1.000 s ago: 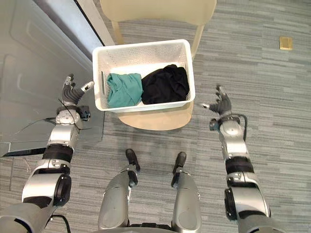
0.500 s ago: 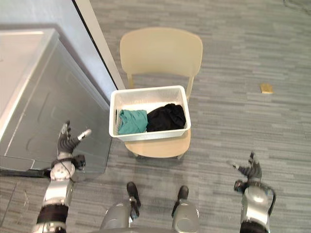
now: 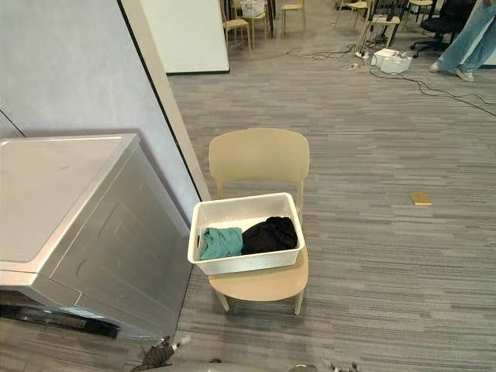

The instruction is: Pick up the laundry basket with both hands and put the clothes into the washing machine.

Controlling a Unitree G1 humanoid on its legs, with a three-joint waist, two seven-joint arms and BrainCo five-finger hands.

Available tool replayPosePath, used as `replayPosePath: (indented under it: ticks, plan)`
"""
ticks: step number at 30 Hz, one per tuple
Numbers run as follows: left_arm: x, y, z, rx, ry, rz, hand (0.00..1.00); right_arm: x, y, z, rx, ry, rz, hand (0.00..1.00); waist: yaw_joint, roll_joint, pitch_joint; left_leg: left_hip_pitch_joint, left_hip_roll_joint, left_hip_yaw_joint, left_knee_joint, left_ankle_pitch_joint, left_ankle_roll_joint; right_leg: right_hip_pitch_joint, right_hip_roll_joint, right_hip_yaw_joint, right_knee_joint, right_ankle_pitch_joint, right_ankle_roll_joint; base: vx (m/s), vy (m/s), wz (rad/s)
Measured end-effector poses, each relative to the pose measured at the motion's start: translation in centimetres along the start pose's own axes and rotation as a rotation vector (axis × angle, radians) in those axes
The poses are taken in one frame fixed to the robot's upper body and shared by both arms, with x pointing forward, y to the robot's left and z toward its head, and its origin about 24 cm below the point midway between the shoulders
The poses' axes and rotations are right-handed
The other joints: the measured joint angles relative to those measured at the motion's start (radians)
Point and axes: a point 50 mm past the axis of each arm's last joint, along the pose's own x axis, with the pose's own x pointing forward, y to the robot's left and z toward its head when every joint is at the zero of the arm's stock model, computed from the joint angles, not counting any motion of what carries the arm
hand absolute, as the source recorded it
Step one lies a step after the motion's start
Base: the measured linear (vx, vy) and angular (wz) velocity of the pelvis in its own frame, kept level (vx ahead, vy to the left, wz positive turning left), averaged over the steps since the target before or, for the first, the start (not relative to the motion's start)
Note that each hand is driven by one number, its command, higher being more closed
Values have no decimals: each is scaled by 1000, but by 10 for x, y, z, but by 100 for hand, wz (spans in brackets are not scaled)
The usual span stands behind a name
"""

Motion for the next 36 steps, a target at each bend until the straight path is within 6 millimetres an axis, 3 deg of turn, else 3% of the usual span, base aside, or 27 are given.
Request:
replayPosePath:
  ticks: [4,9,11,13,14,16,17,18,19,20,21,24,26,27,28,29,30,31,34,35,36]
  plan:
    - [0,8,-7,-40,32,28,0,-2,-11,-17,63,82,-46,0,-6,-6,-2,61,1,0,5,-10,-13,69,12,5,-30,11,-4,23,-12,-9]
    - [0,20,-15,-78,75,69,0,0,-14,-17,20,106,-48,0,-4,-6,3,53,16,-26,52,-26,-15,98,17,-14,-32,7,-7,7,-21,10]
    - [-1,21,-17,-72,88,70,0,1,-8,-12,-6,99,-31,0,-4,0,9,20,16,-56,64,-25,-14,96,23,-37,-30,1,-14,-43,-55,40]
    - [0,19,-13,-88,67,68,0,4,1,-2,-82,69,0,0,-3,-9,22,-43,26,-120,70,1,-13,51,19,-92,41,-36,-29,-89,-72,91]
    - [1,18,-8,-95,54,68,0,5,6,5,-135,38,24,0,-2,8,27,-95,24,-172,85,23,-10,-3,7,-139,121,-74,-38,-47,-65,103]
    - [3,17,3,-112,13,71,0,9,22,27,-185,-27,62,0,-2,-7,77,-154,25,-235,77,87,-24,-53,-4,-176,200,-104,-70,-110,-79,111]
    - [6,21,19,-109,-36,80,0,9,34,34,-195,-57,88,0,-1,-38,105,-184,25,-245,110,82,-4,-70,-25,-232,200,-101,-85,-128,-106,106]
    - [7,22,24,-105,-46,85,0,9,40,39,-195,-81,94,0,2,-43,110,-218,30,-210,237,14,25,-77,-40,-255,207,-97,-92,-137,-82,100]
    - [8,24,25,-100,-48,91,0,8,49,47,-192,-115,112,0,2,-61,123,-233,51,-156,423,-77,67,-73,-64,-288,215,-93,-97,-100,-80,95]
    - [8,22,22,-100,-38,90,0,8,51,51,-190,-130,117,0,-3,-56,122,-204,88,-137,512,-112,57,-52,-75,-318,212,-86,-94,-127,-8,89]
    - [8,21,21,-100,-32,86,0,8,50,51,-191,-131,116,0,-6,-48,120,-187,114,-133,529,-123,43,-45,-76,-335,210,-83,-92,-93,37,74]
    - [8,17,14,-100,0,75,0,10,49,52,-187,-115,109,0,-21,-28,111,-97,276,-112,526,-134,46,-48,-88,-416,220,-55,-69,-126,232,88]
    - [7,15,12,-90,11,70,0,10,44,53,-172,-113,90,0,-25,-16,104,-53,296,-112,417,-93,-14,-55,-112,-446,223,-27,-42,-59,328,79]
    - [7,12,10,-84,24,64,0,12,33,54,-166,-107,48,0,-27,4,93,-18,262,-115,311,-137,-141,-63,-124,-458,217,7,-19,-56,361,75]
    - [7,13,11,-75,22,67,0,12,33,49,-164,-82,44,0,-26,-4,93,-22,234,-112,274,-187,-166,-61,-140,-462,185,46,-6,-93,559,83]
    - [8,15,14,-71,10,70,0,12,35,44,-162,-55,50,0,-13,-18,98,-26,205,-113,265,-211,-163,-59,-164,-461,171,70,-3,-116,529,70]
    - [9,24,21,-45,-8,89,0,12,40,36,-158,-21,60,0,5,-49,99,-35,157,-120,270,-219,-154,-54,-205,-458,159,99,-7,-121,474,52]
    - [9,31,22,-21,-9,103,0,11,42,34,-155,-14,65,0,6,-65,91,-44,127,-133,275,-221,-151,-45,-231,-458,151,117,-17,-96,327,48]
    - [9,40,23,-45,-18,139,0,11,41,35,-150,-16,43,0,27,-81,71,-56,43,-171,257,-253,-90,-22,-319,-460,177,158,-56,-108,234,58]
    - [9,38,22,-65,-17,136,0,11,41,37,-147,-28,36,0,25,-75,69,-64,29,-188,255,-261,-76,-21,-335,-453,190,174,-78,-76,183,86]
    - [9,29,21,-102,-11,118,0,10,37,40,-148,-51,24,0,20,-50,68,-73,13,-227,246,-255,-58,-29,-346,-387,220,225,-151,-22,210,94]
